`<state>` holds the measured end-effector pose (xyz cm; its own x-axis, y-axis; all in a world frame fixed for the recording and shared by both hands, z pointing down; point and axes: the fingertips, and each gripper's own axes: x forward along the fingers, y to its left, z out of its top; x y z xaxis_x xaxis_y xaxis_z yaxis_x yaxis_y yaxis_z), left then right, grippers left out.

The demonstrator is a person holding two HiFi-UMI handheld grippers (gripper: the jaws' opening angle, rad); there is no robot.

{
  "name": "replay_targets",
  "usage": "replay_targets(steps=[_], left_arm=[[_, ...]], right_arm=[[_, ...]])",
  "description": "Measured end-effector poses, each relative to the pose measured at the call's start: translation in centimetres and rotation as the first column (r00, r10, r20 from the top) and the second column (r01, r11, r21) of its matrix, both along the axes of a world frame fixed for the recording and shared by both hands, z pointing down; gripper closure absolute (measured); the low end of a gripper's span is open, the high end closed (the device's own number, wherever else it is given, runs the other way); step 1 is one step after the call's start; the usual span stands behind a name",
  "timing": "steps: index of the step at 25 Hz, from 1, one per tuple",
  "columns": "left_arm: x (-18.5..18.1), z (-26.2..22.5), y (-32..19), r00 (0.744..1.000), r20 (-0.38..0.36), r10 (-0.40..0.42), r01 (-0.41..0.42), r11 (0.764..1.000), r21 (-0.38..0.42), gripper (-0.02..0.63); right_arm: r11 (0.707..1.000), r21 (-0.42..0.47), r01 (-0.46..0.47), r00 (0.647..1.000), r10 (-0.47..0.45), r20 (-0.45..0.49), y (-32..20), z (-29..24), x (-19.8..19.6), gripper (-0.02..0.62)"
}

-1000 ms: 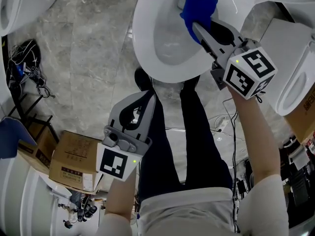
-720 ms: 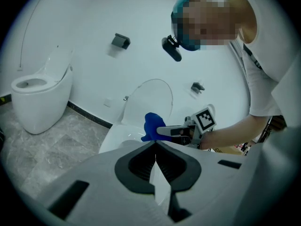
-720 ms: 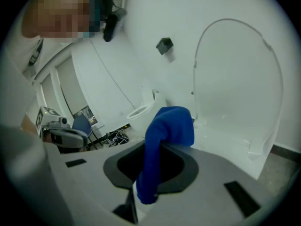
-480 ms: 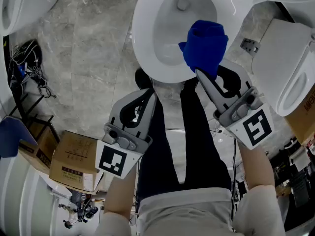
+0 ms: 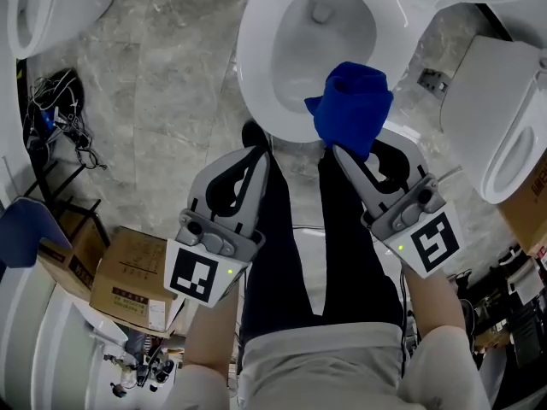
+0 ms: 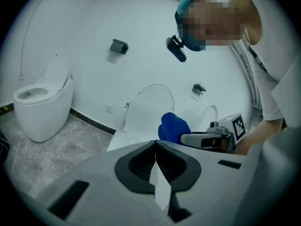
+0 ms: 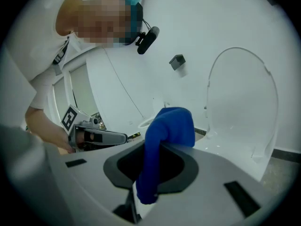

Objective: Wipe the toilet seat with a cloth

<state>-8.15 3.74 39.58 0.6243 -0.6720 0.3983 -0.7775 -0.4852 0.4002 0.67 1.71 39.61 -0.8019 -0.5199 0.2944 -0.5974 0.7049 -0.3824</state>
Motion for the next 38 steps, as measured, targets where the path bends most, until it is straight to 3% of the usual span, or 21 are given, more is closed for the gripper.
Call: replay_targets(steps=[5, 9, 12, 16, 21, 28, 38], left_arm=[[-1.1, -5.0, -1.9, 0.999, 0.036, -0.028, 0.025, 0.996, 0.083, 0.597], [-2.0, -11.2, -3.8, 0.998, 0.044, -0.05, 0.043, 0.989, 0.145, 0.597], [-2.8, -17.4, -5.3, 0.997, 0.057, -0.051, 0.039, 0.978, 0.204, 0.597], [-3.2, -25.4, -6.6, 0.995, 0.085, -0.052, 0.024, 0.953, 0.303, 0.597], [-4.1, -34.1, -8.0, 0.985, 0.122, -0.124, 0.066, 0.915, 0.397, 0.597], [-3.1, -44.1, -4.8, 0.984, 0.1, -0.148, 0.084, 0.879, 0.47, 0.597], [-2.4, -53.3, -1.8, 0.981, 0.055, -0.183, 0.116, 0.799, 0.59, 0.597]], right_arm=[[0.997, 0.04, -0.059, 0.998, 0.06, -0.008, -2.1, -4.5, -0.1, 0.541], [0.988, -0.04, -0.149, 0.988, 0.148, -0.033, -3.2, -8.6, 0.8, 0.541], [0.982, -0.03, -0.188, 0.982, 0.188, -0.011, -4.2, -14.1, 0.9, 0.541], [0.976, 0.034, -0.217, 0.976, 0.216, 0.018, -5.2, -22.4, 1.2, 0.541], [0.954, 0.16, -0.252, 0.968, 0.247, 0.052, -6.8, -32.5, 1.9, 0.541], [0.952, 0.194, -0.238, 0.968, 0.214, 0.133, -2.2, -44.3, 2.4, 0.541], [0.938, 0.287, -0.193, 0.977, 0.157, 0.142, 1.5, -51.4, 2.4, 0.541]])
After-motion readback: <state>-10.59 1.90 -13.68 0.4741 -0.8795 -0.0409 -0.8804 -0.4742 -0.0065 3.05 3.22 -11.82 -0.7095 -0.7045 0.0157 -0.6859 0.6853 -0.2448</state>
